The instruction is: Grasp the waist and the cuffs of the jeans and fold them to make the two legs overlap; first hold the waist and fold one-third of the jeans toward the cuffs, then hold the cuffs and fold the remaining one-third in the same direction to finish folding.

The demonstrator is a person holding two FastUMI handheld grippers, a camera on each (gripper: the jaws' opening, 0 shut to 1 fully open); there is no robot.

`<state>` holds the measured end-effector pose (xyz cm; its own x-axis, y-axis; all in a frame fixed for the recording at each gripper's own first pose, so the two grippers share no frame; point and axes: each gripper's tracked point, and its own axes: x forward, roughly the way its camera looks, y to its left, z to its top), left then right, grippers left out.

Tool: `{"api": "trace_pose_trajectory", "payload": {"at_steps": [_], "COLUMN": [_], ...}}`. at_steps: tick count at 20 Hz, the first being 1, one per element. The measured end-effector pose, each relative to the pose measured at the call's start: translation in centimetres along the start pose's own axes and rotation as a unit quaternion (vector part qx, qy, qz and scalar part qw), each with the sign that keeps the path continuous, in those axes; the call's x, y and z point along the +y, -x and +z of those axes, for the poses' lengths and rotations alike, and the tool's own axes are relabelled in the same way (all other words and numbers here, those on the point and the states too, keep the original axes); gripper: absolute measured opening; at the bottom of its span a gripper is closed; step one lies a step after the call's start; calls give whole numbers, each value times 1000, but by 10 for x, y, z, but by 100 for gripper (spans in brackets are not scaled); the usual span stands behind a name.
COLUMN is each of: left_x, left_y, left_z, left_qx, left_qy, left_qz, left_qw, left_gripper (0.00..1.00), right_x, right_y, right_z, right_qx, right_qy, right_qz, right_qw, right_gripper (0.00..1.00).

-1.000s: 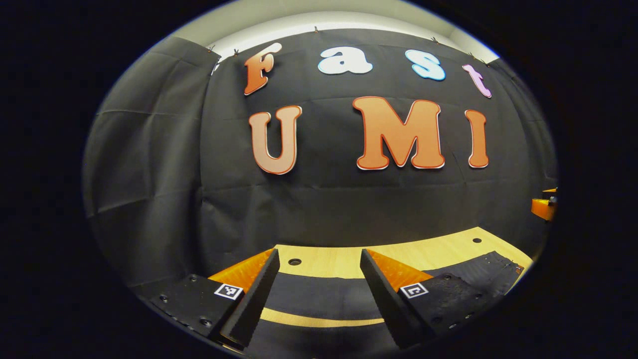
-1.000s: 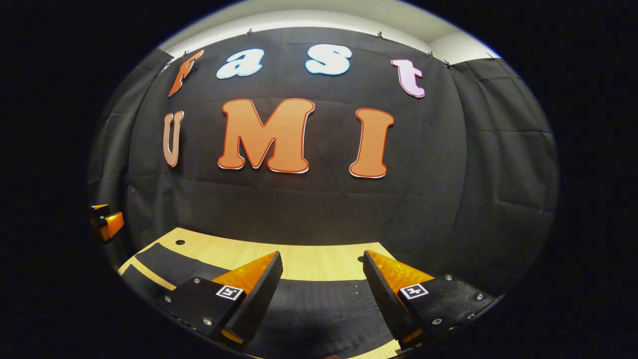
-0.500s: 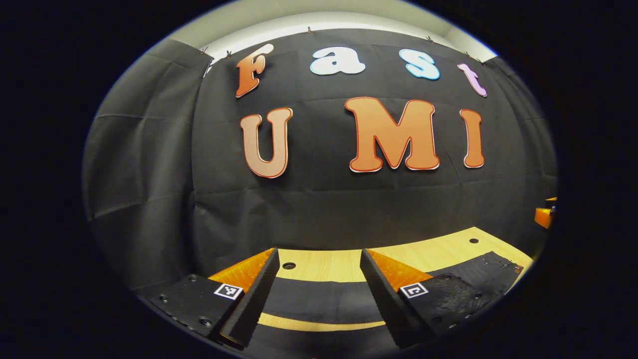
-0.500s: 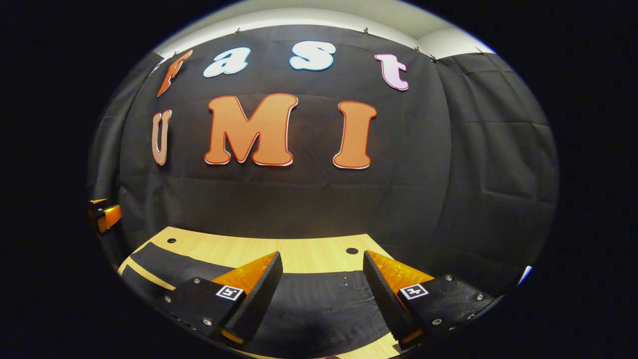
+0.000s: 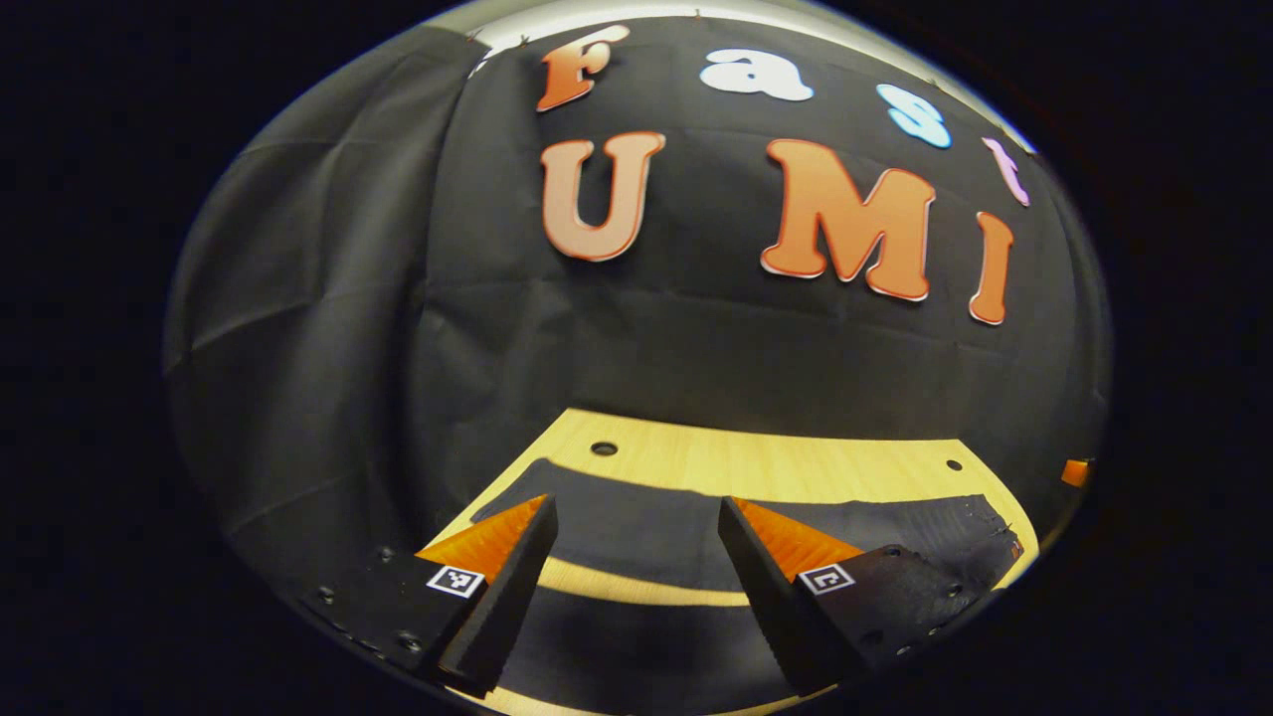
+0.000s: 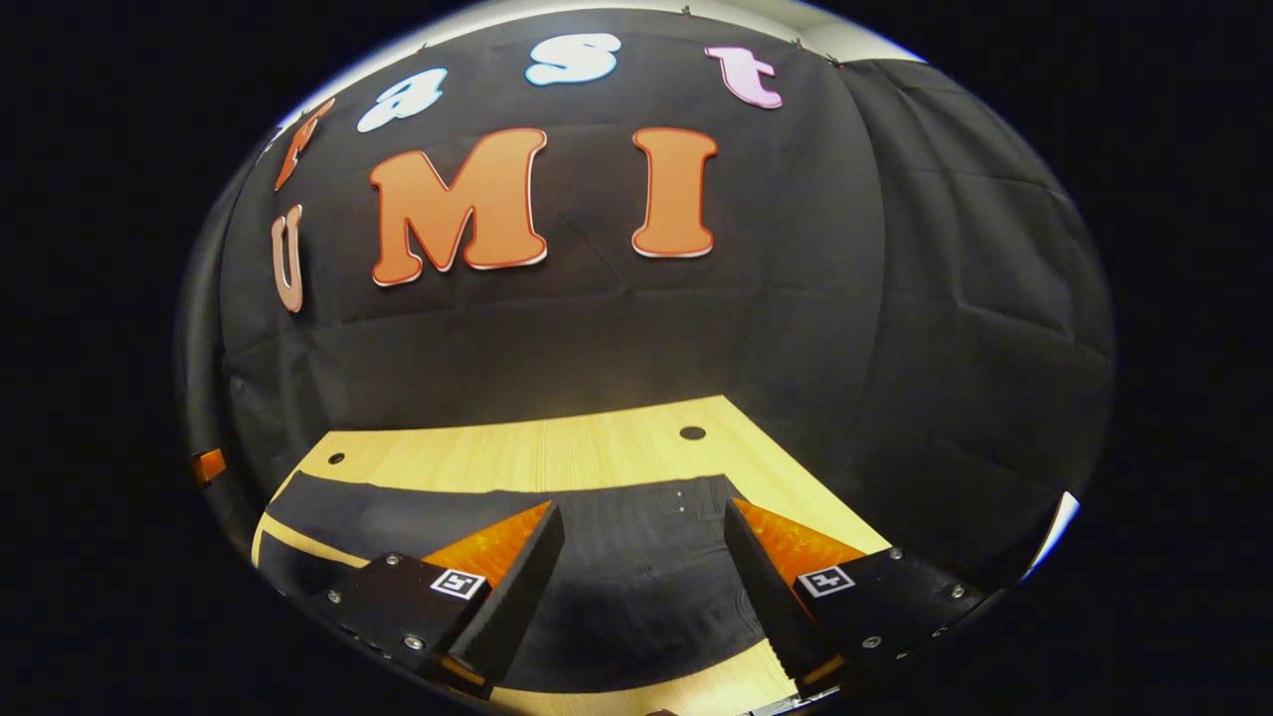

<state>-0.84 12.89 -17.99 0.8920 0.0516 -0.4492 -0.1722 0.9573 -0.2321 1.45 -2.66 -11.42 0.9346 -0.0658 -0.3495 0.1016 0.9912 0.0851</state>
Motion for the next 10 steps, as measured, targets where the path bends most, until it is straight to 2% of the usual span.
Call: {"api": "trace_pose_trajectory", "payload": {"at_steps": [2,5,10], "left_x": [22,60,106], "left_y": [-1,-2,3], "left_z": [-25,-70,-137], "left_qx": [37,99,189], "left_qy": [37,92,172], "left_qz": [11,32,56], "left_qw": [999,990,965], "left_gripper": [98,98,98], "right_x": [-9,-14,-22], "right_y": [-5,-14,-20], "right_z": [-13,-35,-77], "right_qx": [27,68,155], "right_qy": [-12,-52,-114], "right_qz": [-2,-1,2], "right_qw": [1000,996,981], "right_gripper": [99,98,98]}}
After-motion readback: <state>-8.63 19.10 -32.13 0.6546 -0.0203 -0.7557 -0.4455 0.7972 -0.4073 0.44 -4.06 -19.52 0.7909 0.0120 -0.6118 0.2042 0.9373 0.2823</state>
